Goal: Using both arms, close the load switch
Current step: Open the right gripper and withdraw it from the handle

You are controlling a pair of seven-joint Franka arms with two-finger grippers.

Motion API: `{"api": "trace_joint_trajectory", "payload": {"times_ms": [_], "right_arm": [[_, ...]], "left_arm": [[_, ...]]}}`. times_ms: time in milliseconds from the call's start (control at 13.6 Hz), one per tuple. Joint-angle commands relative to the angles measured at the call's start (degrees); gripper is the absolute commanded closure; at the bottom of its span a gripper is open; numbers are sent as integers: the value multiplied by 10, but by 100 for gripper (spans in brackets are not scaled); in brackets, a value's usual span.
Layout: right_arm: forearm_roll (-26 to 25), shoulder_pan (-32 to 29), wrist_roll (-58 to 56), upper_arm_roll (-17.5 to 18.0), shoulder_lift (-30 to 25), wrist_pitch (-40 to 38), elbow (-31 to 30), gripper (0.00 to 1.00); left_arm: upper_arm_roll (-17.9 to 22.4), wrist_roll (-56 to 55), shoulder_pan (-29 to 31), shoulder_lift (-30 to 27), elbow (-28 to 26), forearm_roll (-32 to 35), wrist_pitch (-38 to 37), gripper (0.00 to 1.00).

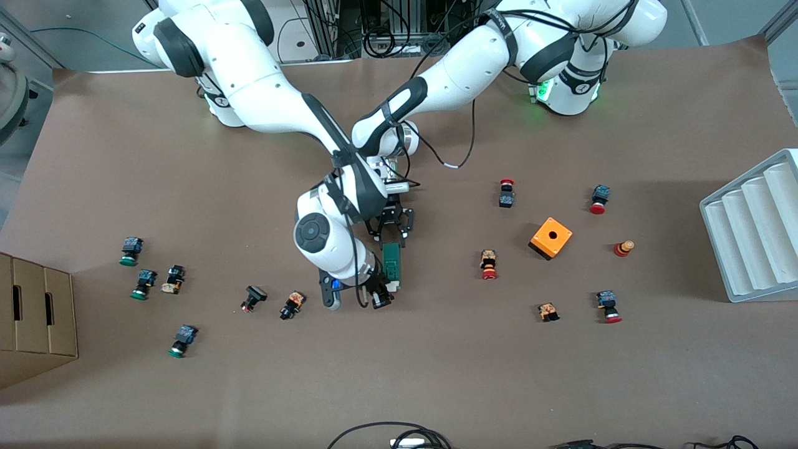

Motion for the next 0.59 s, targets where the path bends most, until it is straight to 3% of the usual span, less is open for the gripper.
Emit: {"api": "trace_joint_trajectory", "payload": {"times_ms": [0,147,294,368,515], "right_arm": [[0,-13,-77,2,-86,-39,-54,0],[-1,-41,-140,2,-149,-65,-96,0],[-2,-73,-226,1,-195,-141,-102,0],[-4,-94,-261,0,-218,-178,-103,0],[-30,-135,-325,1,-261,-250,-104,0]], "left_arm": [[-1,8,1,4,8,-4,2,40],[-1,8,1,3,8,-5,4,35],[-1,8,2,0,8,-4,4,18],[-1,8,6,0,8,-3,5,0],[-1,8,7,-2,9,-3,9,0]]}}
